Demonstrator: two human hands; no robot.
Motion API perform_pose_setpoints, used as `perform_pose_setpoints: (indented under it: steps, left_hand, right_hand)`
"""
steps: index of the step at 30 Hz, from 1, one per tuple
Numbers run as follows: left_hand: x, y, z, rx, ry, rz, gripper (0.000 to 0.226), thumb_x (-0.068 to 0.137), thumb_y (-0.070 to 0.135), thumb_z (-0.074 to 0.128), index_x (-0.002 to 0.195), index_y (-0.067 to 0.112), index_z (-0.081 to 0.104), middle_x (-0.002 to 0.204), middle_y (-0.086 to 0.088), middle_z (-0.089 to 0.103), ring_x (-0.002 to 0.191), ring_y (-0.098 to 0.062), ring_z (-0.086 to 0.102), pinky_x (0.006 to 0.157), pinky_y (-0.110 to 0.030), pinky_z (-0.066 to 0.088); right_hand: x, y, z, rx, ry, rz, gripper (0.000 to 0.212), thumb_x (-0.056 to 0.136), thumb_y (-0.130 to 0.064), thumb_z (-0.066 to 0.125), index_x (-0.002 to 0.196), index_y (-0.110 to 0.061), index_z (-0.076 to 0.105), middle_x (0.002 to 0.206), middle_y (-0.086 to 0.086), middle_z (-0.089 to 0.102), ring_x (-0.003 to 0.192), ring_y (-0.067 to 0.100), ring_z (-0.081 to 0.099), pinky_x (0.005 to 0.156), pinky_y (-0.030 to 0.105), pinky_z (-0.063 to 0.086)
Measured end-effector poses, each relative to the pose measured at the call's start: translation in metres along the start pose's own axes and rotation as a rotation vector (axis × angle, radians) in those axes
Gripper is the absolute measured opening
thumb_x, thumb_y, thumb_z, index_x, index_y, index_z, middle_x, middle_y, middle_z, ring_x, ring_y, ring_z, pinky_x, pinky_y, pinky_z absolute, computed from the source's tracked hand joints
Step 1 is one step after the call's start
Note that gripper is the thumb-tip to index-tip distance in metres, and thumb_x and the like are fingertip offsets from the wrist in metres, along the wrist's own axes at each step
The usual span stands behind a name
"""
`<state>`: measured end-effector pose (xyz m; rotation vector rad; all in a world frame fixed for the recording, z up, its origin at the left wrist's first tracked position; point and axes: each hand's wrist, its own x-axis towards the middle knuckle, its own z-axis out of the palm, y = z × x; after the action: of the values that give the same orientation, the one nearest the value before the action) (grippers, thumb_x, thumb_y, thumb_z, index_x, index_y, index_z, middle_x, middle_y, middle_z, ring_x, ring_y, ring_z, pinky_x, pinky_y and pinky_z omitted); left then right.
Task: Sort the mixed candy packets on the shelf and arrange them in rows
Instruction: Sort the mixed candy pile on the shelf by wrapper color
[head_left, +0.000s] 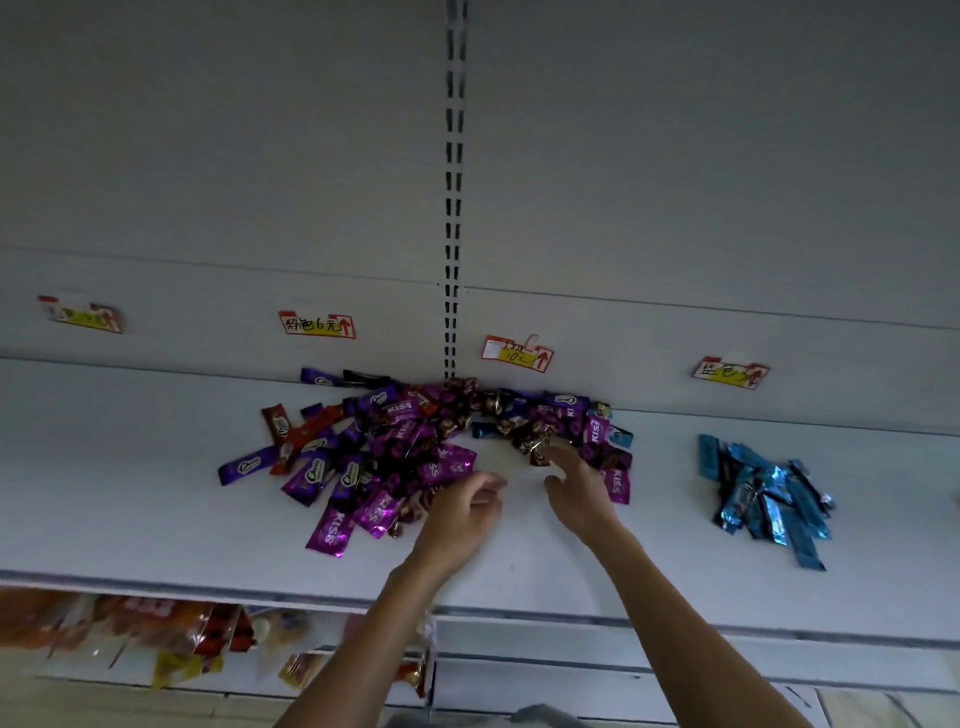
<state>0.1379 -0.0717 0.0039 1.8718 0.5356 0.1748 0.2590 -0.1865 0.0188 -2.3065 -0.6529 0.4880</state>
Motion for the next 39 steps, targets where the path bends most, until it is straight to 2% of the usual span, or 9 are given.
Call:
perform_pose_setpoints:
  steps: [5, 9, 12, 18, 23, 26, 30, 36, 39]
  left_hand:
    - [0.019, -0.011, 0.015, 0.196, 0.021, 0.014, 0.036, 0.091, 0.013, 0.049, 0.126, 0.023, 0.052, 0.129, 0.007, 0.053, 0.122, -0.009, 0.047, 0.101, -0.029, 0.040]
    - [0.027, -0.012, 0.018, 0.316, 0.057, 0.114, 0.038, 0.092, 0.013, 0.051, 0.130, 0.019, 0.049, 0.125, 0.003, 0.053, 0.117, -0.013, 0.047, 0.092, -0.018, 0.035]
    - [0.037, -0.013, 0.027, 0.387, 0.094, 0.137, 0.036, 0.093, 0.024, 0.054, 0.128, 0.017, 0.051, 0.125, 0.000, 0.054, 0.116, -0.016, 0.047, 0.095, -0.022, 0.036]
    - [0.046, -0.009, 0.046, 0.554, 0.178, 0.106, 0.053, 0.081, 0.039, 0.066, 0.125, 0.014, 0.051, 0.122, -0.001, 0.053, 0.116, -0.020, 0.045, 0.096, -0.025, 0.030]
    - [0.050, -0.003, 0.047, 0.619, 0.203, 0.055, 0.046, 0.080, 0.030, 0.066, 0.119, 0.010, 0.052, 0.116, -0.006, 0.049, 0.110, -0.020, 0.044, 0.091, -0.025, 0.037]
    - [0.054, 0.001, 0.042, 0.608, 0.144, 0.056, 0.041, 0.084, 0.014, 0.057, 0.123, 0.008, 0.047, 0.115, -0.009, 0.048, 0.108, -0.022, 0.045, 0.087, -0.025, 0.037]
    - [0.059, 0.004, 0.040, 0.617, 0.158, 0.043, 0.036, 0.086, 0.009, 0.056, 0.121, 0.004, 0.050, 0.112, -0.011, 0.056, 0.103, -0.023, 0.053, 0.085, -0.027, 0.045]
    - [0.063, 0.005, 0.024, 0.402, 0.230, -0.023, 0.027, 0.087, 0.009, 0.063, 0.113, 0.002, 0.057, 0.103, -0.007, 0.066, 0.089, -0.018, 0.063, 0.072, -0.017, 0.049]
    - [0.060, 0.014, 0.019, 0.294, 0.271, -0.053, 0.027, 0.090, 0.004, 0.052, 0.118, 0.004, 0.053, 0.105, -0.006, 0.061, 0.084, -0.015, 0.058, 0.062, -0.012, 0.043]
  right_hand:
    - [0.008, 0.007, 0.007, -0.470, -0.081, -0.167, 0.057, 0.090, -0.005, 0.040, 0.143, -0.028, 0.036, 0.154, -0.008, 0.022, 0.140, 0.016, 0.018, 0.110, 0.035, 0.020]
    - [-0.010, 0.016, 0.014, -0.455, -0.070, -0.330, 0.052, 0.085, -0.002, 0.042, 0.129, -0.027, 0.054, 0.142, -0.008, 0.043, 0.129, 0.015, 0.038, 0.101, 0.031, 0.033]
    - [-0.010, 0.019, 0.012, -0.157, -0.085, -0.348, 0.040, 0.080, 0.007, 0.044, 0.098, -0.014, 0.072, 0.115, 0.001, 0.064, 0.104, 0.018, 0.058, 0.089, 0.035, 0.048]
    - [0.023, 0.015, -0.008, -0.004, 0.166, -0.231, 0.037, 0.081, 0.017, 0.038, 0.099, 0.001, 0.067, 0.113, 0.013, 0.063, 0.107, 0.022, 0.058, 0.080, -0.004, 0.033]
    - [0.052, 0.029, -0.019, -0.301, 0.142, -0.154, 0.052, 0.087, -0.007, 0.047, 0.137, -0.019, 0.043, 0.148, 0.003, 0.034, 0.139, 0.022, 0.025, 0.112, 0.039, 0.026]
    - [0.052, 0.040, -0.026, -0.396, 0.018, -0.077, 0.060, 0.089, -0.016, 0.046, 0.144, -0.029, 0.029, 0.154, -0.004, 0.020, 0.141, 0.019, 0.018, 0.109, 0.039, 0.023]
    - [0.031, 0.041, -0.014, -0.444, 0.031, -0.200, 0.049, 0.088, -0.015, 0.047, 0.134, -0.031, 0.046, 0.145, -0.007, 0.033, 0.132, 0.017, 0.028, 0.098, 0.037, 0.031]
    - [0.036, 0.036, -0.006, -0.119, 0.233, -0.189, 0.019, 0.089, -0.005, 0.049, 0.087, -0.006, 0.067, 0.094, 0.004, 0.065, 0.085, 0.018, 0.057, 0.085, 0.037, 0.045]
    - [0.054, 0.035, -0.013, -0.086, 0.268, -0.140, 0.031, 0.089, -0.004, 0.048, 0.117, -0.011, 0.059, 0.125, 0.006, 0.056, 0.116, 0.023, 0.050, 0.097, 0.038, 0.041]
